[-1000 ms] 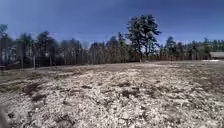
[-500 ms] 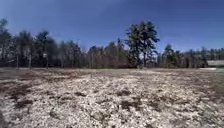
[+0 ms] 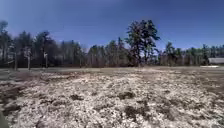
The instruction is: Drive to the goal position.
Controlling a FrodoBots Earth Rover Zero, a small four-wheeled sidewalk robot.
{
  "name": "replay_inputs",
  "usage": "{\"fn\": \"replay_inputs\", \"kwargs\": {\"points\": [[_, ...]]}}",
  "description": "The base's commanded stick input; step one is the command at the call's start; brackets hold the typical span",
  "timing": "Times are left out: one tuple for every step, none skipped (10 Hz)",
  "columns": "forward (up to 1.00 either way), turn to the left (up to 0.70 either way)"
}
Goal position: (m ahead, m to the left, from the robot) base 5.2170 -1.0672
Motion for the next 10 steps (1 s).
{"fn": "replay_inputs", "kwargs": {"points": [[0.70,0.00],[0.70,0.00],[0.70,0.00],[0.70,0.00],[0.70,0.00],[0.70,0.00],[0.70,0.00],[0.70,0.00],[0.70,0.00],[0.70,0.00]]}}
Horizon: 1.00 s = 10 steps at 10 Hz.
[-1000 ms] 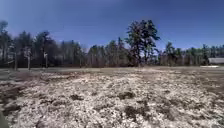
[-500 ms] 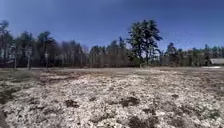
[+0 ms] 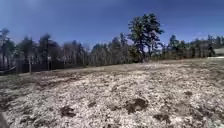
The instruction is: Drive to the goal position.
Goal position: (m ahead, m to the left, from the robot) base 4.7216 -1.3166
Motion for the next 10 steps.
{"fn": "replay_inputs", "kwargs": {"points": [[0.70,0.00],[0.70,0.00],[0.70,0.00],[0.70,0.00],[0.70,0.00],[0.70,0.00],[0.70,0.00],[0.70,0.00],[0.70,0.00],[0.70,0.00]]}}
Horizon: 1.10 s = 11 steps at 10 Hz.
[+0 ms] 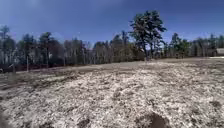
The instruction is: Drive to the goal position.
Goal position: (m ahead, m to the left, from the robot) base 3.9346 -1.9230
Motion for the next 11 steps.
{"fn": "replay_inputs", "kwargs": {"points": [[0.70,0.00],[0.70,0.00],[0.70,0.00],[0.70,0.00],[0.70,0.00],[0.70,0.00],[0.70,0.00],[0.70,0.00],[0.70,0.00],[0.70,0.00],[0.70,0.00]]}}
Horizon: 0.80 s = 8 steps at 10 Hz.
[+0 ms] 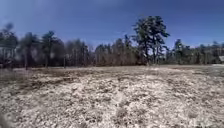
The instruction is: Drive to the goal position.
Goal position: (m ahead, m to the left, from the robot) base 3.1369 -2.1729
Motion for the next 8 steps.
{"fn": "replay_inputs", "kwargs": {"points": [[0.70,0.00],[0.70,0.00],[0.70,0.00],[0.70,0.00],[0.70,0.00],[0.70,0.00],[0.70,0.00],[0.70,0.00]]}}
